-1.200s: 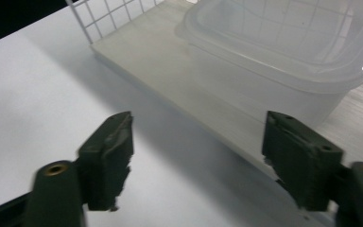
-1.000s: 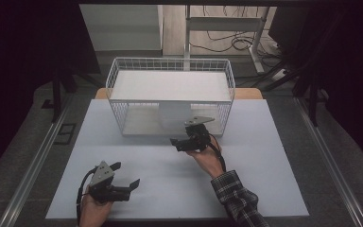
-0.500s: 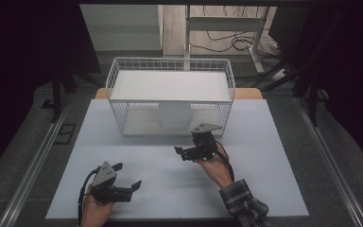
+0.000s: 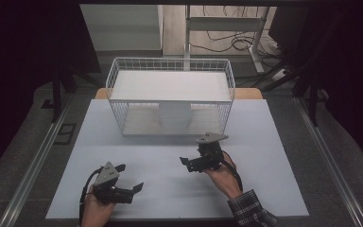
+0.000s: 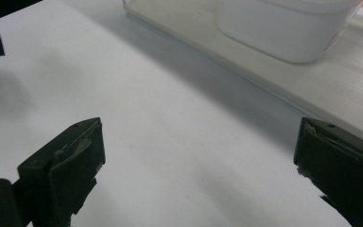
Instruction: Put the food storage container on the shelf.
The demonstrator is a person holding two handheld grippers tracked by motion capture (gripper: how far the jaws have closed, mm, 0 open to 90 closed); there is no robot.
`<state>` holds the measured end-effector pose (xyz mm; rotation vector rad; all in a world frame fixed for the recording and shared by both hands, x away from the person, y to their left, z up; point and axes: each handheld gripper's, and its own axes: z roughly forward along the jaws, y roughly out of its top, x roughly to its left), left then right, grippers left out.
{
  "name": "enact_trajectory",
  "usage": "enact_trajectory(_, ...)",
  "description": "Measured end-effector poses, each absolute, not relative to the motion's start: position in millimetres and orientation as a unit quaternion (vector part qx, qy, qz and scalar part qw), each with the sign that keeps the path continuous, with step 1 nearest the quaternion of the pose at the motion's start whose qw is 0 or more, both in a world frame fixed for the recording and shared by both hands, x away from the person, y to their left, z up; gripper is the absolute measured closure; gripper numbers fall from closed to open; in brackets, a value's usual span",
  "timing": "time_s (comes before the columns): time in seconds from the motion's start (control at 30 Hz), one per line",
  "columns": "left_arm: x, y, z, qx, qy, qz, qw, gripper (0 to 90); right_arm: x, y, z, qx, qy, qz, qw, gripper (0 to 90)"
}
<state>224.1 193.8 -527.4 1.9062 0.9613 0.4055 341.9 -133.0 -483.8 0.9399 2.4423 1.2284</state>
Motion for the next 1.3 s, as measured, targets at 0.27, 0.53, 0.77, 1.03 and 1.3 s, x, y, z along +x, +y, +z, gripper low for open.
enact_trajectory(0.27, 224.0, 193.5, -527.7, 0.778, 0.391, 0.163, 0.464, 2.4, 330.0, -141.8, -487.0, 0.322, 0.841, 0.418, 0.122, 0.0)
enact_trajectory(0.53, 222.9, 193.7, -527.9, 0.783, 0.393, 0.162, 0.455, 1.6, 316.7, -149.9, -488.7, 0.326, 0.842, 0.41, 0.132, 0.0)
enact_trajectory(0.77, 219.6, 194.7, -525.1, 0.782, 0.395, 0.171, 0.45, 1.3, 306.0, -157.3, -488.0, 0.326, 0.841, 0.409, 0.137, 0.0)
enact_trajectory(1.03, 213.5, 194.9, -523.0, 0.786, 0.393, 0.179, 0.443, 1.1, 294.8, -168.9, -485.3, 0.33, 0.838, 0.412, 0.141, 0.0)
enact_trajectory(1.3, 204.5, 198.3, -520.7, 0.784, 0.395, 0.185, 0.442, 1.1, 282.7, -182.2, -480.2, 0.334, 0.833, 0.415, 0.15, 0.0)
